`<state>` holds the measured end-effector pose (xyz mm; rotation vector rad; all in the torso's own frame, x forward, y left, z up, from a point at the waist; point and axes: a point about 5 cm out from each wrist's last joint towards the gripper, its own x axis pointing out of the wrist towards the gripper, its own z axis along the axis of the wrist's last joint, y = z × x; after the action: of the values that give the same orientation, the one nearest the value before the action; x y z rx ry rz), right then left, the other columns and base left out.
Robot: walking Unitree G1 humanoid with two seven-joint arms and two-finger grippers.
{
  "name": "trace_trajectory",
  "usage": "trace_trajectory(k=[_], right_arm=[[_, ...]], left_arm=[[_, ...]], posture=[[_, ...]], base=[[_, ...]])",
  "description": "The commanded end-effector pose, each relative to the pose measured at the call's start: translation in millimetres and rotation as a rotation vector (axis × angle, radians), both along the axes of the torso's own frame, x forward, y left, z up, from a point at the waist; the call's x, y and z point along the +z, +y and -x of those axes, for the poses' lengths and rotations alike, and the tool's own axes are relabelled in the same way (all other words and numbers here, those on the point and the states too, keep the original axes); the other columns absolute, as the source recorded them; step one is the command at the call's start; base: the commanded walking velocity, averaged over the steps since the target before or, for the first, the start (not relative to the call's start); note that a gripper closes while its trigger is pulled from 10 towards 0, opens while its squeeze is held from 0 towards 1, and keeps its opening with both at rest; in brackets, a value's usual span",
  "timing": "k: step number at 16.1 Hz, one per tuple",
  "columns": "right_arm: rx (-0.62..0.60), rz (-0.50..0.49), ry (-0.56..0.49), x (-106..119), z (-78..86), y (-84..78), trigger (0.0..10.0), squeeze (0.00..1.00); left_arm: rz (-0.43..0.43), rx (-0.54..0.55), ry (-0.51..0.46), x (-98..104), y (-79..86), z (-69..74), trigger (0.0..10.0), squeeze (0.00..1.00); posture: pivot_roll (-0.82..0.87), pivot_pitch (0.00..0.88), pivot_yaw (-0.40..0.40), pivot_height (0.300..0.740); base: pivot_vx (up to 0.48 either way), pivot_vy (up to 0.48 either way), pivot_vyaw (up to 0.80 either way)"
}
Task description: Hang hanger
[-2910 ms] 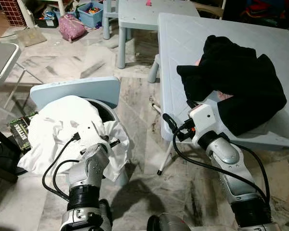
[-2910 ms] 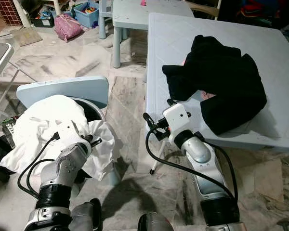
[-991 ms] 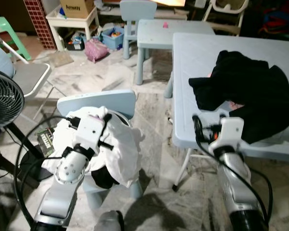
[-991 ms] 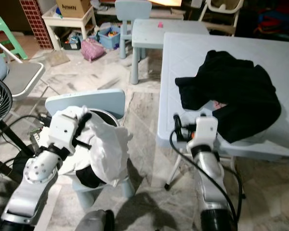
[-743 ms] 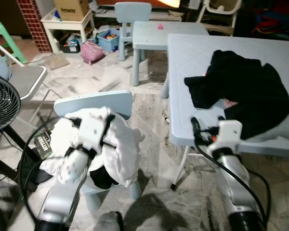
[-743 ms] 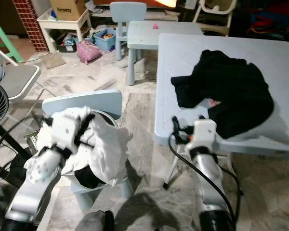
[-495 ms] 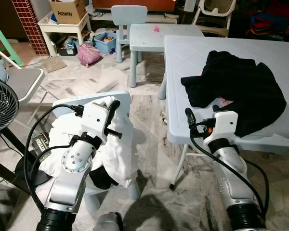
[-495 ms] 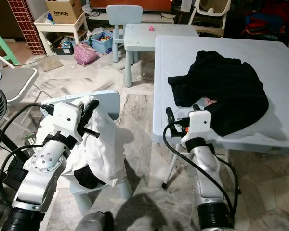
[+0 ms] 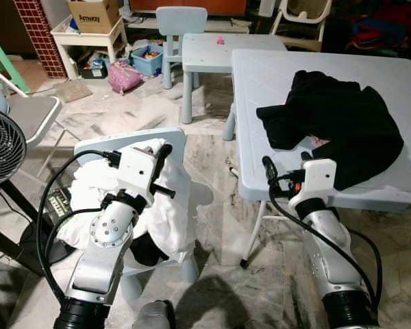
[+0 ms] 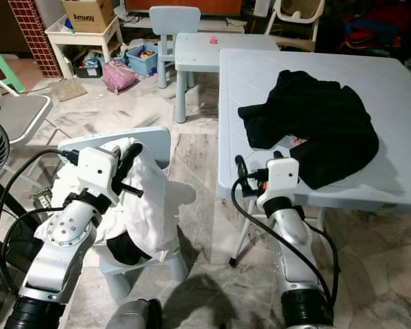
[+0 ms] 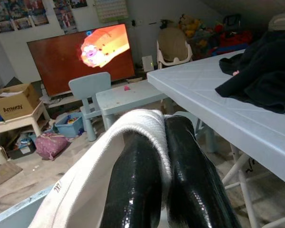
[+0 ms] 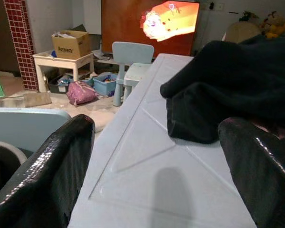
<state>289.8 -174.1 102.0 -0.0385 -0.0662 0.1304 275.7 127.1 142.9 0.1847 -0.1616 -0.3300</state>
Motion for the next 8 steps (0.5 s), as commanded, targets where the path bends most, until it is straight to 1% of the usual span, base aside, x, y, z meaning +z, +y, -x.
trace_trajectory(k=[1, 4, 8], right_arm=[[-0.004, 0.001, 0.005, 0.2, 0.3, -1.5, 10.0, 0.0], [-0.007, 0.005, 0.011, -0.5, 0.6, -2.6, 10.0, 0.0], [0.0, 0.005, 0.016, -1.5, -1.0, -0.3, 10.0, 0.0]], left_arm=[[-0.006, -0.016, -0.017, 3.2, -3.4, -0.7, 10.0, 0.0], [-0.01, -0.031, -0.012, 3.1, -7.2, 0.3, 10.0, 0.0], [-0.019, -0.041, -0.006, 2.4, -7.9, 1.6, 10.0, 0.0]], posture=[[-0.03, 0.0, -0.015, 0.74], [-0.02, 0.0, -0.013, 0.74], [-0.01, 0.0, -0.015, 0.74]], base=[[-0.266, 0.0, 0.0], [-0.313, 0.0, 0.0], [-0.31, 0.0, 0.0]])
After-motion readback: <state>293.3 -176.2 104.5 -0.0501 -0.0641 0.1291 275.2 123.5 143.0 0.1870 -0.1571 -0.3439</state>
